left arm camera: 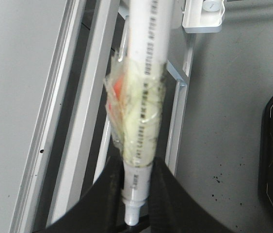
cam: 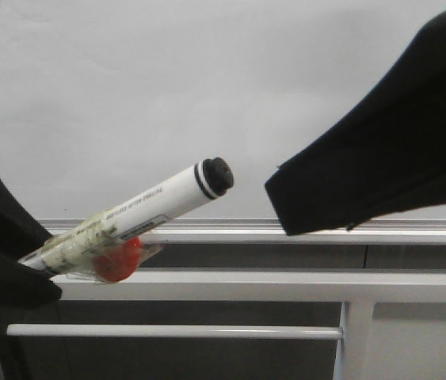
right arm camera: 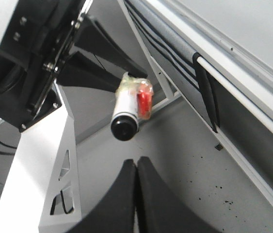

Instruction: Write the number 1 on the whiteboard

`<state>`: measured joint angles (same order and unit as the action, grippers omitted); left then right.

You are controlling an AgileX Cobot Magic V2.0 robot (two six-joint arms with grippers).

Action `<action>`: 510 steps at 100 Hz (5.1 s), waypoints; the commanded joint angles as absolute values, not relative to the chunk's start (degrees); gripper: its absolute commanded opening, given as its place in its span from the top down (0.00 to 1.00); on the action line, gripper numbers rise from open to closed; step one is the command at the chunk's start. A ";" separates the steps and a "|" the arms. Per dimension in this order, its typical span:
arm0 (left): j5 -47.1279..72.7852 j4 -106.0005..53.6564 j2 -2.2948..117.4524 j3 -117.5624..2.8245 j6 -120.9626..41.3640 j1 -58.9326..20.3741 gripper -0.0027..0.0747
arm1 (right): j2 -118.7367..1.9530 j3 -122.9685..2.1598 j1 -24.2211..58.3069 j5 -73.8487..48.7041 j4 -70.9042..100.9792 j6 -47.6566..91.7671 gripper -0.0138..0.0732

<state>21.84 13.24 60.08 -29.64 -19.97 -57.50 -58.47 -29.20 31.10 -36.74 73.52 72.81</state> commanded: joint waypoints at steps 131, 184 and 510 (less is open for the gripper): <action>15.28 13.57 59.20 -31.47 -19.88 -57.95 0.99 | -69.97 -39.20 32.98 -43.81 84.62 80.93 0.88; 12.70 14.23 59.20 -31.47 -19.88 -57.95 0.38 | -69.97 -39.20 32.98 -44.82 83.56 81.22 0.91; 3.13 7.12 16.36 -12.05 2.02 -57.75 0.99 | -35.07 -21.46 32.98 -9.79 81.02 83.97 0.89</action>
<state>7.93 7.01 15.99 -10.45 1.40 -57.50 -34.50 -19.13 32.94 -10.69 80.06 83.22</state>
